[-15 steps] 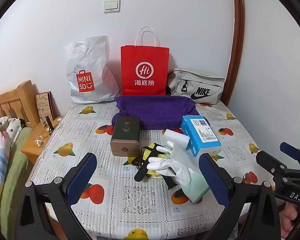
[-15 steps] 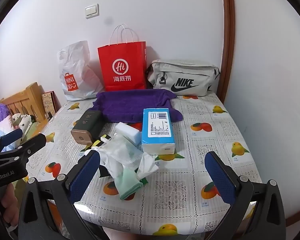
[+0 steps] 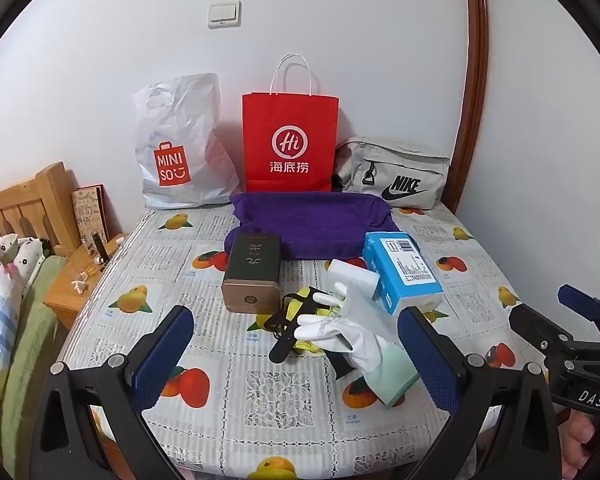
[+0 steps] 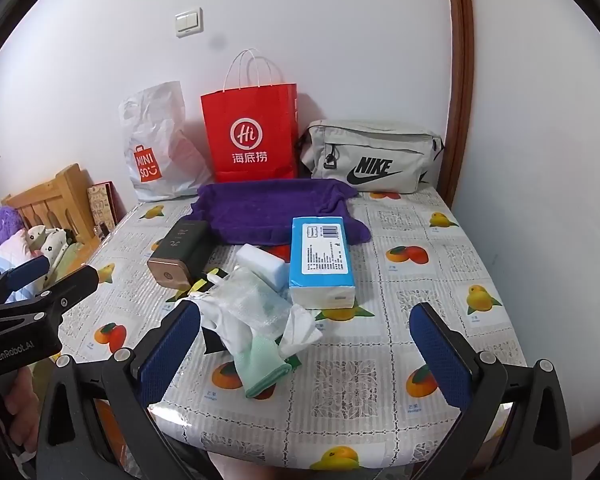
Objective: Organize soft objects
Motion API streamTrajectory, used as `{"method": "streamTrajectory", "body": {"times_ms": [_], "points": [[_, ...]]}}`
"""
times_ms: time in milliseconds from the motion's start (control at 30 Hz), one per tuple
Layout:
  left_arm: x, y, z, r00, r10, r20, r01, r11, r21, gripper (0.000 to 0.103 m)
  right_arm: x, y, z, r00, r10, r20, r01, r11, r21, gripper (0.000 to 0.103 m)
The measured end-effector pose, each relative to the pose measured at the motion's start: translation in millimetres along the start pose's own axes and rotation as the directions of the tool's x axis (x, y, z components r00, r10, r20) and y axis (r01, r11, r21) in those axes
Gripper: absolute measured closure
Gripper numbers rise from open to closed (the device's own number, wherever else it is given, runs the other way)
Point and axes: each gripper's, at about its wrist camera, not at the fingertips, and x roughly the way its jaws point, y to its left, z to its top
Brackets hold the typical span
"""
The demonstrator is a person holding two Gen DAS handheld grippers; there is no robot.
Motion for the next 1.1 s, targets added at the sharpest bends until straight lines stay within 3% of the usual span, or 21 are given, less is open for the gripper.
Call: {"method": "streamTrajectory", "body": {"times_ms": [1100], "points": [[-6.7, -2.2, 3.1, 1.000, 0.005, 0.011, -0.005, 1.000, 0.002, 0.000, -6.3, 1.6, 0.4, 1.000, 0.001, 0.025, -0.001, 1.000, 0.001, 0.000]]}}
